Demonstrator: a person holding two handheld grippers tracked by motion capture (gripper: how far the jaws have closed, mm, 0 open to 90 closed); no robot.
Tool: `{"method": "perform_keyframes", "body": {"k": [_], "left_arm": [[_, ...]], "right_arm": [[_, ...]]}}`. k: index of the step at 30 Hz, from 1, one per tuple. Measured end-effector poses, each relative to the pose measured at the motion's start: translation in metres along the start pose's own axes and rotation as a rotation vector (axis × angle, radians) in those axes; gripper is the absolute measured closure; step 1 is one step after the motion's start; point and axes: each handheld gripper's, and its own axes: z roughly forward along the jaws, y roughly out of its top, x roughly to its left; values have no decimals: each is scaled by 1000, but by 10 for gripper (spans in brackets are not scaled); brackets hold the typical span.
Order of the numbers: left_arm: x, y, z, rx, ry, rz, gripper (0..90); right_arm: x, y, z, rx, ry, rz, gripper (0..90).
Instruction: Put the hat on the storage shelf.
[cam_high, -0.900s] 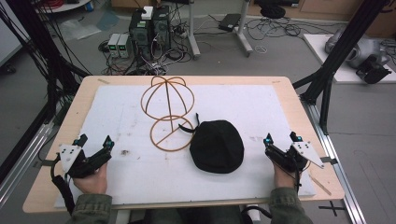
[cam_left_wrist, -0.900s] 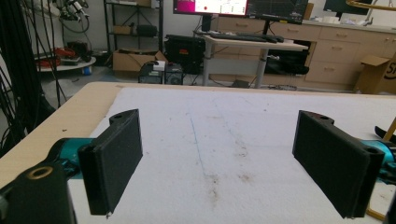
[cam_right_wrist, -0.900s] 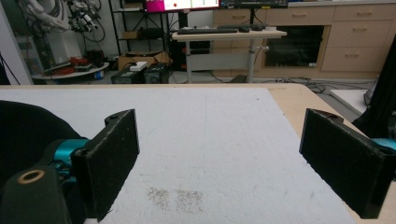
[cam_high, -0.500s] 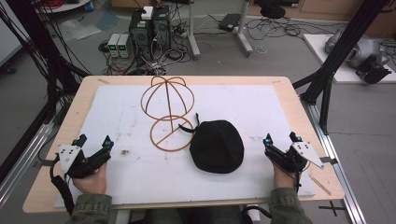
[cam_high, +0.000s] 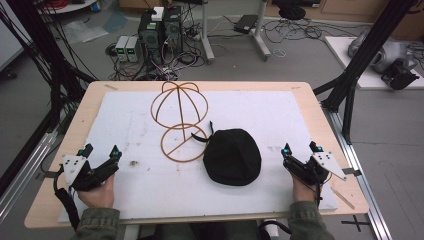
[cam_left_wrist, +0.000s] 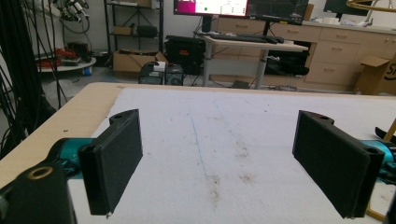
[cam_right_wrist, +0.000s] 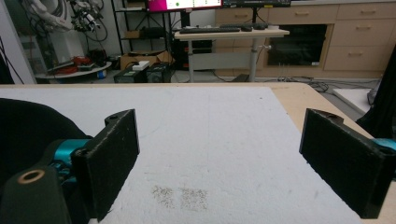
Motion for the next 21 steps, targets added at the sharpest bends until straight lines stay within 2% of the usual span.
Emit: {"method": "perform_keyframes", "body": {"k": [11, 21], "left_arm": [[0, 0, 1, 1, -5, -3, 163], [0, 0, 1, -1, -10, -3, 163]], "right_arm": [[0, 1, 1, 1, 11, -6, 111], [6, 6, 3, 0, 59, -18, 111]]}}
